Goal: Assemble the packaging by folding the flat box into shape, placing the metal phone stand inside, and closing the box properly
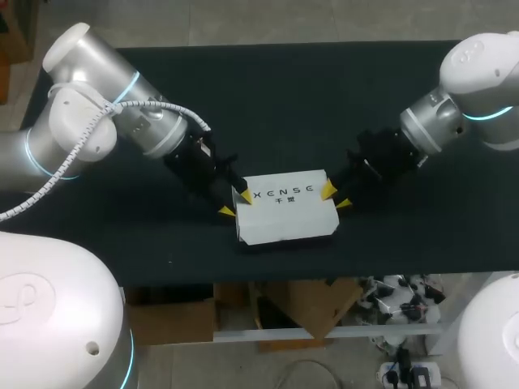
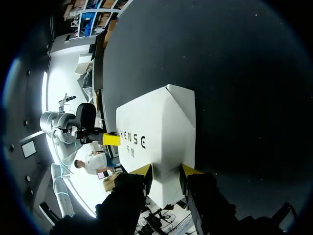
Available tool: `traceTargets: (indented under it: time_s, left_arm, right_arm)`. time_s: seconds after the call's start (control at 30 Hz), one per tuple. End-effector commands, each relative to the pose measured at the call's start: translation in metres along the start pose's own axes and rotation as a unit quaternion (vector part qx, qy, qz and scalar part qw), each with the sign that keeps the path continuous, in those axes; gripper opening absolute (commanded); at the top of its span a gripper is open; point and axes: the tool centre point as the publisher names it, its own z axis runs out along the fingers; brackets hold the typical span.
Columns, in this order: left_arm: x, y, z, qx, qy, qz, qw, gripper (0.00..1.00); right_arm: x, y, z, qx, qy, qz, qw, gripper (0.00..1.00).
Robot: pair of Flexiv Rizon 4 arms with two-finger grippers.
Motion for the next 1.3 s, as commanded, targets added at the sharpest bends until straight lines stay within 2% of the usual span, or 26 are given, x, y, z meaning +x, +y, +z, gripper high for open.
traceTargets:
  time_s: [0.03,1.3]
  left_arm:
    - [0.011,-0.003,0.006,-0.007,-0.003,-0.002,1.000,0.43]
    - [0.019,-0.013,-0.010,-0.052,0.006,-0.032,0.998,0.42]
  right_arm:
    - [0.009,0.004,0.008,0.007,0.004,0.003,1.000,0.39]
    - [0.016,0.011,0.000,0.025,0.026,0.029,0.999,0.38]
